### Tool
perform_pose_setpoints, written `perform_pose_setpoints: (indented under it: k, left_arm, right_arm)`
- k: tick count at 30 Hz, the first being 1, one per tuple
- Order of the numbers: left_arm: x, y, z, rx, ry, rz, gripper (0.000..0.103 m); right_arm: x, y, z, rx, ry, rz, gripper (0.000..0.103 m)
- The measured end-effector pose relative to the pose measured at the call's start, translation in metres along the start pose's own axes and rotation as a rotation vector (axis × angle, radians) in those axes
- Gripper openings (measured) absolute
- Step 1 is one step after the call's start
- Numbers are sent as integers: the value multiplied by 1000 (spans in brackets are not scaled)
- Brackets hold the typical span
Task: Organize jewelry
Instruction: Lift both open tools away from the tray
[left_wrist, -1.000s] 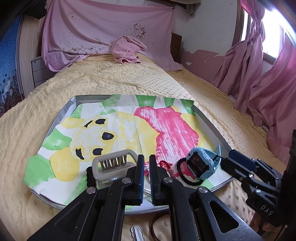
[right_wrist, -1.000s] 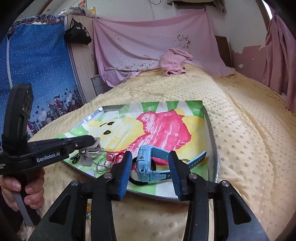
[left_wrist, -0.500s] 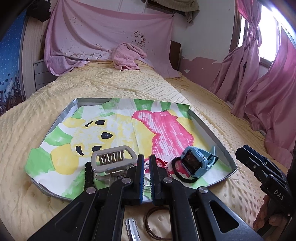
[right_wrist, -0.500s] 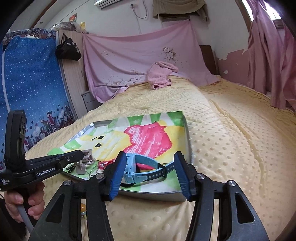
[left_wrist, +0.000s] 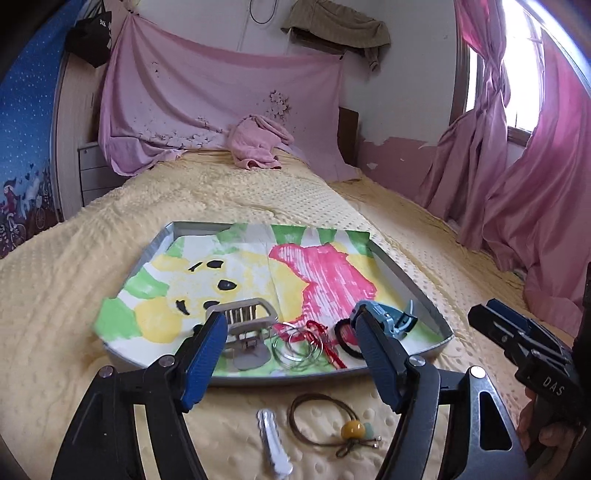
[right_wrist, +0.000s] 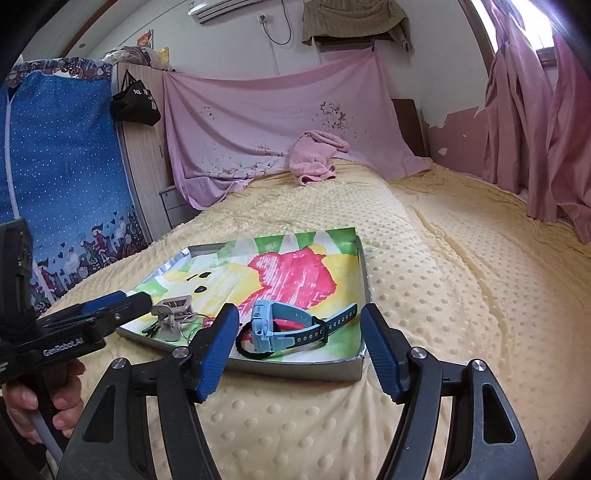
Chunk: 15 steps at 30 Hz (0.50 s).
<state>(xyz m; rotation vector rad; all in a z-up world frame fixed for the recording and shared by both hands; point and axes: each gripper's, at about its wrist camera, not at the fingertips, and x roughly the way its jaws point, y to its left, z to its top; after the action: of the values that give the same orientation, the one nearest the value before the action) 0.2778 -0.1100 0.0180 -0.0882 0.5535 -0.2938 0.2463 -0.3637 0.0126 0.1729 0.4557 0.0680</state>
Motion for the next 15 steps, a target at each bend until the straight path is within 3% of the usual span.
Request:
perform_pose_setpoints:
  k: [1, 3, 5, 11, 15]
  left_arm:
    - [-5, 1, -2, 1, -8, 8, 71]
    - [-13, 2, -4, 8, -24, 19, 83]
    - [-27, 3, -9, 20, -61, 39, 89]
    - [-59, 4, -19, 58, -129, 73, 103]
    - [-79, 16, -27, 19, -178, 89, 103]
  right_arm:
    - [-4, 1, 0, 0, -4, 1, 64]
    - [-10, 5, -1, -8, -10, -1, 72]
    - [-18, 8, -3, -19, -22, 7, 86]
    - [-42, 19, -9, -34, -57, 12, 95]
    - [-61, 28, -17, -42, -118, 17, 97]
